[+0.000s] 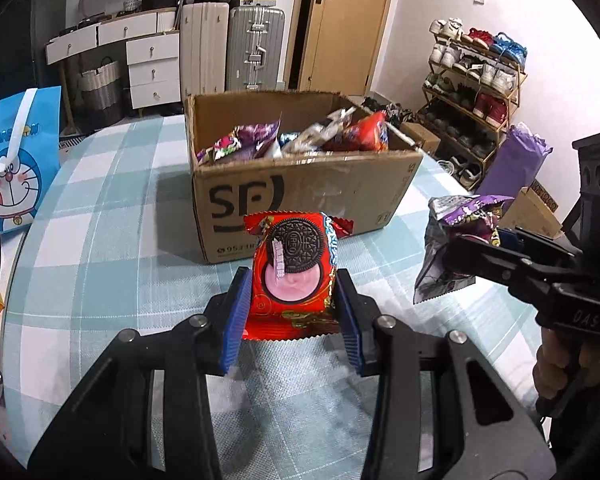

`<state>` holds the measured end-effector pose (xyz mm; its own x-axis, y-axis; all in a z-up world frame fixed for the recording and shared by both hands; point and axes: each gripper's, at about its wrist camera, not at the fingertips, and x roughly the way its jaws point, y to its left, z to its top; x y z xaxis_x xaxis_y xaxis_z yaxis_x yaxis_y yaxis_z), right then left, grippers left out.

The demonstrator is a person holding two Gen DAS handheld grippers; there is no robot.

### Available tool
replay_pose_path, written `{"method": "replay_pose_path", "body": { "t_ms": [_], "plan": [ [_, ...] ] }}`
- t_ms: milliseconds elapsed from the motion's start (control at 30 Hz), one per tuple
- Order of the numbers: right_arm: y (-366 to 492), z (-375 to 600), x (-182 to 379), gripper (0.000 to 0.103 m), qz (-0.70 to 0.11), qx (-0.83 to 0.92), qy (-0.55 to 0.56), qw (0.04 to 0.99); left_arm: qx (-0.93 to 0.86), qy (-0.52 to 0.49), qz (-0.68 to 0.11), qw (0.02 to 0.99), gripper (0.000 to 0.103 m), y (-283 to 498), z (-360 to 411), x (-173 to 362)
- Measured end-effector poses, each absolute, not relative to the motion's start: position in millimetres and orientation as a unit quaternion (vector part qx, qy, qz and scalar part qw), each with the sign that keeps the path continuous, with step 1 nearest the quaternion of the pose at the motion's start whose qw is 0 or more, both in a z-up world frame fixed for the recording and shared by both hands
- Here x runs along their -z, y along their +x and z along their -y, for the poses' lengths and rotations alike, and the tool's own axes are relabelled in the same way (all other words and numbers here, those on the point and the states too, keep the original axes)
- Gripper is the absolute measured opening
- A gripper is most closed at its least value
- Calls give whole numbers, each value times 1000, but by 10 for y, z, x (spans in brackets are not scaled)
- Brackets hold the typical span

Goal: Organize snacks
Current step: 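Carry the red Oreo pack into the box with the left gripper while the right carries the purple bag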

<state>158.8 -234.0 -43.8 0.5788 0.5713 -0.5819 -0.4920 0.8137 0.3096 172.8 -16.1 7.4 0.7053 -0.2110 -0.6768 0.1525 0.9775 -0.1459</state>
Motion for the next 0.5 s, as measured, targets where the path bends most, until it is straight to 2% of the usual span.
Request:
{"method": "replay_pose_path", "body": {
  "t_ms": [500],
  "plan": [
    [1597,2308,17,52,-302,-313,30,900,81,-62,-331,938,38,1587,-28,-607]
  ]
}}
